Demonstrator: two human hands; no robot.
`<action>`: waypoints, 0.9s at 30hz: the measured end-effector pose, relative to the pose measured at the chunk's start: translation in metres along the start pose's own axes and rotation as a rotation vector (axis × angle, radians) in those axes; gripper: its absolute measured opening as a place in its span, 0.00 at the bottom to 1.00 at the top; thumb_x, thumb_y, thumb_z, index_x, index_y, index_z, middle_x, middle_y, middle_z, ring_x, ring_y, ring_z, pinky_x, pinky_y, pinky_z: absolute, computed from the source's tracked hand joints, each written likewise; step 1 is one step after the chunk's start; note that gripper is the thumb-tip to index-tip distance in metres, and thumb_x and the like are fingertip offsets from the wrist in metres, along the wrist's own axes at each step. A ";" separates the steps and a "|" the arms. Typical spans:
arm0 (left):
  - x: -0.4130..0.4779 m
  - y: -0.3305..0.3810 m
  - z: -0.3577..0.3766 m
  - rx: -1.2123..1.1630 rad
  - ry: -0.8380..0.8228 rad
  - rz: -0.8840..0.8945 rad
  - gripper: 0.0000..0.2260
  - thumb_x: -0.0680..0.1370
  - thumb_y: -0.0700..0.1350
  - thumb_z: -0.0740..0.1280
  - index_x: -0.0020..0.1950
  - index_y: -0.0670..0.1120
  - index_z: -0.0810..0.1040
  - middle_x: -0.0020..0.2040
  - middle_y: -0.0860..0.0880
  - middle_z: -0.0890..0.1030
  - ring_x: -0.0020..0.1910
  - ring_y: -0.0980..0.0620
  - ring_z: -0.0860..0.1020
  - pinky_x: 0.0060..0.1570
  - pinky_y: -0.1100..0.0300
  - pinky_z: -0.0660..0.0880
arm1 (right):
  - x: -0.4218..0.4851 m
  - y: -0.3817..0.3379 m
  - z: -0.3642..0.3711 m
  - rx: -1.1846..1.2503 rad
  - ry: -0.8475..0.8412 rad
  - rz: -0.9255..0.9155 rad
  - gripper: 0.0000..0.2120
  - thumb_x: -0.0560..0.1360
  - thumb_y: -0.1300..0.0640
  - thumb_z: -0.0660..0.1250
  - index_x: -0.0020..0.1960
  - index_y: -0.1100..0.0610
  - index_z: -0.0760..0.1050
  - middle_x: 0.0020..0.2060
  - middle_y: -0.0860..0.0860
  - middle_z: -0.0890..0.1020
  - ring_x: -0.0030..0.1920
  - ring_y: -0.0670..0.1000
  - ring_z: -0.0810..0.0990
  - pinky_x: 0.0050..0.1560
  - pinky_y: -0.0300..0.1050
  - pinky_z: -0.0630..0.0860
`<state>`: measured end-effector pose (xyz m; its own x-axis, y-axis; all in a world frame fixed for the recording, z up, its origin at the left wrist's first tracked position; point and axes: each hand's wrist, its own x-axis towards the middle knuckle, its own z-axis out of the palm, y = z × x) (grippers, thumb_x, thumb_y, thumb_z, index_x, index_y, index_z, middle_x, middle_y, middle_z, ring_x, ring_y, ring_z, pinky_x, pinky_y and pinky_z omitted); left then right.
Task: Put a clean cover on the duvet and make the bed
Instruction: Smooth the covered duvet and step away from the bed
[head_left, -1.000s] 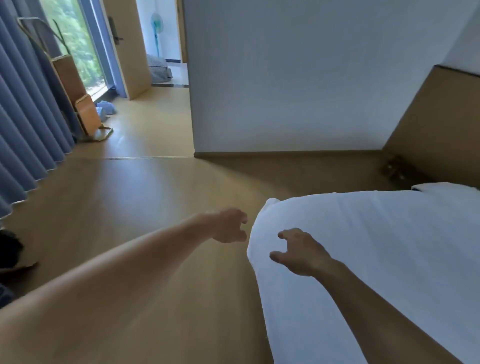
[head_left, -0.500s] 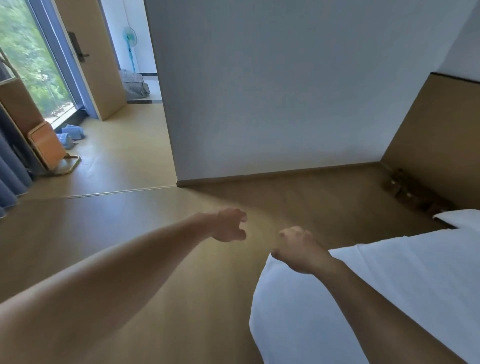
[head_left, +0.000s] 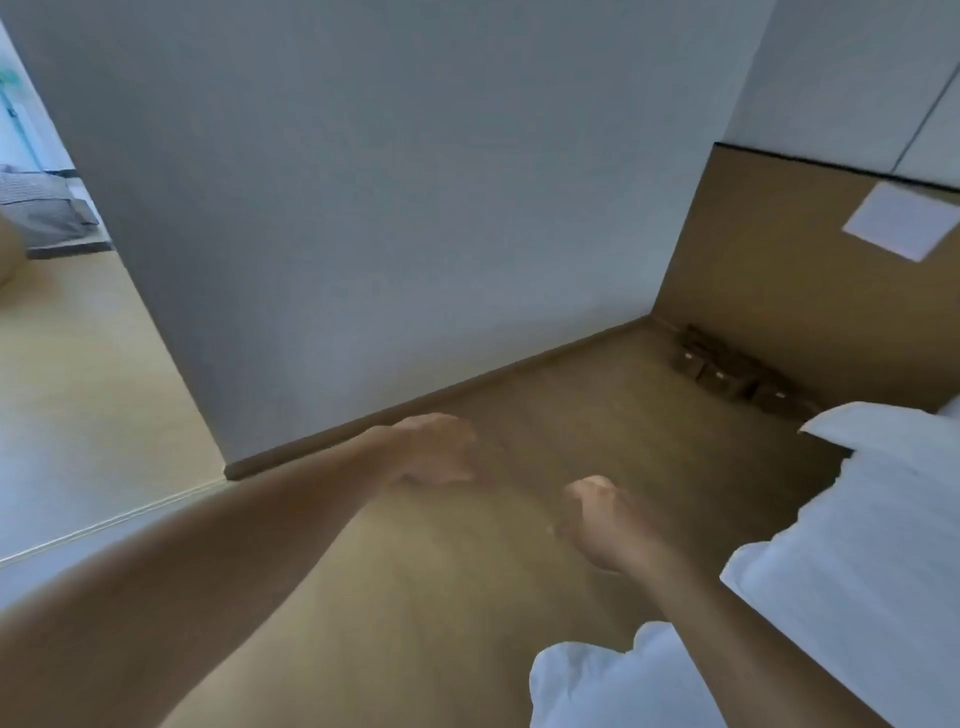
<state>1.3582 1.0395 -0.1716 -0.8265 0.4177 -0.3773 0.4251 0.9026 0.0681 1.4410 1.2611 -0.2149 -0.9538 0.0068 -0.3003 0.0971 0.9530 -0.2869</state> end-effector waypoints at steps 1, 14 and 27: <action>0.026 0.001 -0.012 0.004 0.006 0.036 0.23 0.80 0.54 0.64 0.72 0.45 0.71 0.70 0.45 0.73 0.68 0.44 0.73 0.65 0.51 0.72 | 0.012 0.006 -0.008 0.002 0.005 0.041 0.29 0.77 0.40 0.65 0.74 0.52 0.67 0.74 0.51 0.67 0.73 0.55 0.66 0.71 0.51 0.65; 0.333 0.134 -0.118 0.096 -0.107 0.427 0.27 0.81 0.55 0.64 0.78 0.50 0.62 0.76 0.48 0.67 0.72 0.45 0.68 0.69 0.49 0.69 | 0.184 0.183 -0.101 0.214 0.062 0.439 0.32 0.76 0.40 0.64 0.76 0.52 0.64 0.75 0.51 0.65 0.74 0.54 0.64 0.71 0.53 0.67; 0.622 0.299 -0.185 0.114 -0.205 0.716 0.28 0.80 0.54 0.65 0.78 0.52 0.62 0.77 0.51 0.65 0.72 0.48 0.69 0.69 0.50 0.69 | 0.304 0.388 -0.193 0.419 0.138 0.839 0.34 0.75 0.42 0.66 0.77 0.53 0.62 0.72 0.51 0.68 0.69 0.53 0.71 0.66 0.50 0.72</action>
<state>0.9026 1.5886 -0.2151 -0.2532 0.8604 -0.4422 0.8776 0.3966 0.2693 1.1337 1.6914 -0.2418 -0.5491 0.7014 -0.4545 0.8349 0.4352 -0.3370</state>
